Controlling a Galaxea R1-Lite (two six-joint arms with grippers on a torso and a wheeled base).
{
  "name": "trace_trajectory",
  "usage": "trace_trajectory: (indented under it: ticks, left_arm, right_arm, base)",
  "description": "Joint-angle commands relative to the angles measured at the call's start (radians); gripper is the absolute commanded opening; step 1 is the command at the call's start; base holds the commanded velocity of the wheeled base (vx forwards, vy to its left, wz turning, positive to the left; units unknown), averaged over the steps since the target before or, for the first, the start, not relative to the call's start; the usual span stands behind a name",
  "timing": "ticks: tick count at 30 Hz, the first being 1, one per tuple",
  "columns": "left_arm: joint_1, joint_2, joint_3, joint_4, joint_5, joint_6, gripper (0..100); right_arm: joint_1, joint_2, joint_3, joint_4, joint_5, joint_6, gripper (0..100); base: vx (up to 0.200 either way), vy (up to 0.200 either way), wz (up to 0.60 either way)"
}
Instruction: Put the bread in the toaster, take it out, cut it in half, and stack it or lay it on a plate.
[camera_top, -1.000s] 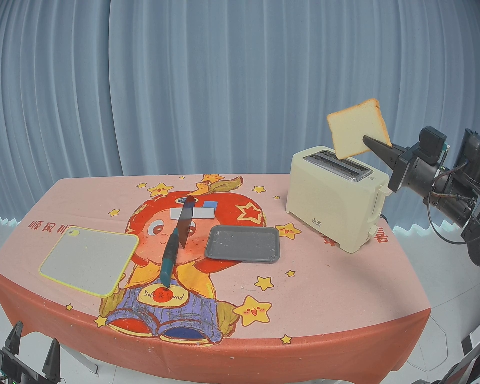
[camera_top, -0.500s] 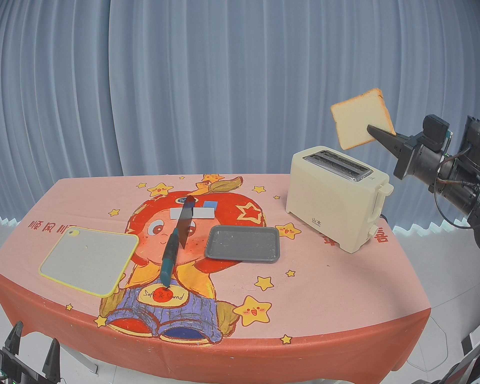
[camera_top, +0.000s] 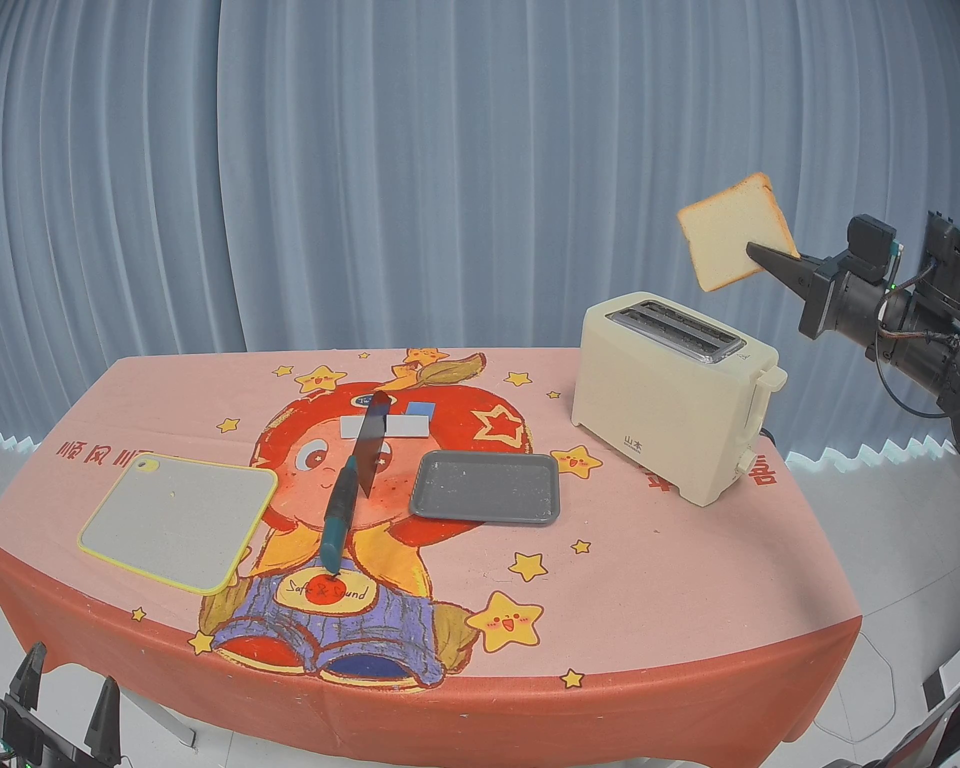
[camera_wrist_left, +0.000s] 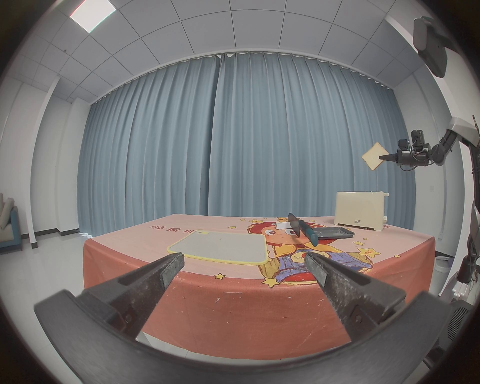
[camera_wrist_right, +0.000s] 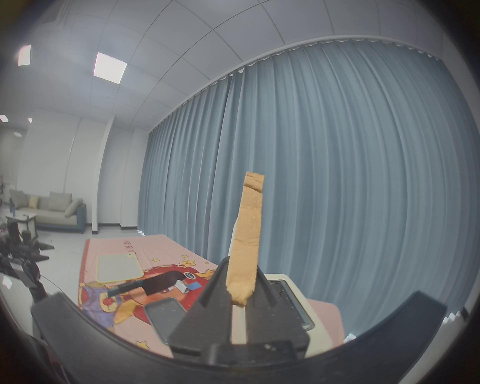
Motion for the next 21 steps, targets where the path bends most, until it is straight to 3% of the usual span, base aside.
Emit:
trace_trajectory:
  ticks: [1, 21]
  left_arm:
    - [0.000, -0.005, 0.018, 0.000, 0.001, -0.001, 100]
    - [0.000, -0.005, 0.018, 0.000, 0.001, -0.001, 100]
  right_arm:
    - [-0.029, 0.070, -0.043, 0.000, 0.012, -0.034, 0]
    - [-0.066, 0.239, -0.223, 0.010, 0.008, -0.065, 0]
  base:
    - [0.000, 0.000, 0.00]
    - [0.000, 0.000, 0.00]
